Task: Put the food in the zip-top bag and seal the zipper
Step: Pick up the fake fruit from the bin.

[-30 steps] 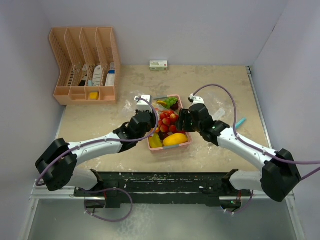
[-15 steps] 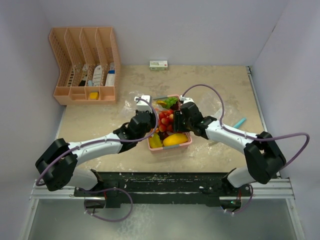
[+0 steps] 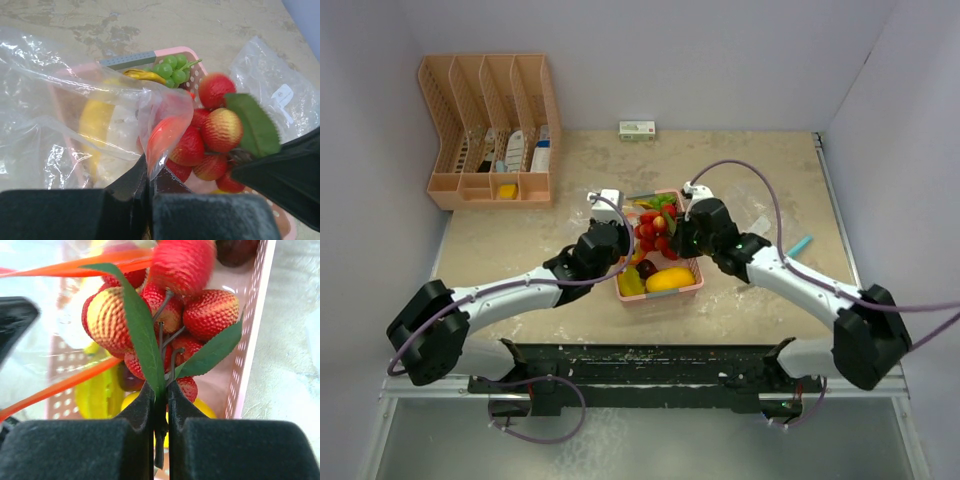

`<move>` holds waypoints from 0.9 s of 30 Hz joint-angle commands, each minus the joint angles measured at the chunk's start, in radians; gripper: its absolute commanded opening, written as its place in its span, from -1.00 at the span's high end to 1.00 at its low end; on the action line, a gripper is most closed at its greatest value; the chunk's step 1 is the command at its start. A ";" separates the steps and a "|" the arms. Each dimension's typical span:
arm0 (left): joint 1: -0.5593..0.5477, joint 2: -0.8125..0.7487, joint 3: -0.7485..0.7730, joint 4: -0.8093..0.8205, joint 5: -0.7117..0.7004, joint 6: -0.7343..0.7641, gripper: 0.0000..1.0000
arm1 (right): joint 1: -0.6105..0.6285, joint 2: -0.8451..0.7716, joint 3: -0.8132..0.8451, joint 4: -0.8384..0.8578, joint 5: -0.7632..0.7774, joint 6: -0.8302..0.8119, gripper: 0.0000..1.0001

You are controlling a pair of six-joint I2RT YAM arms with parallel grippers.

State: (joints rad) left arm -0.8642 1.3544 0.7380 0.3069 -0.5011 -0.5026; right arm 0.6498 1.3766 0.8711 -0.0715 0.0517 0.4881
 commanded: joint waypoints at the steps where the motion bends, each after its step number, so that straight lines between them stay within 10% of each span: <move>1: 0.002 -0.044 -0.002 0.044 0.014 0.023 1.00 | 0.004 -0.155 0.057 0.009 -0.056 -0.078 1.00; 15: 0.003 -0.005 0.058 0.095 0.114 -0.008 1.00 | 0.003 -0.425 0.000 0.133 -0.249 0.001 1.00; 27: 0.002 -0.027 0.098 0.078 -0.028 0.086 1.00 | 0.003 -0.624 0.117 -0.118 -0.150 -0.065 1.00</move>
State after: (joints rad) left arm -0.8642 1.3548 0.7712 0.3378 -0.4835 -0.4545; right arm 0.6498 0.8455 0.9154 -0.1982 -0.1074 0.4511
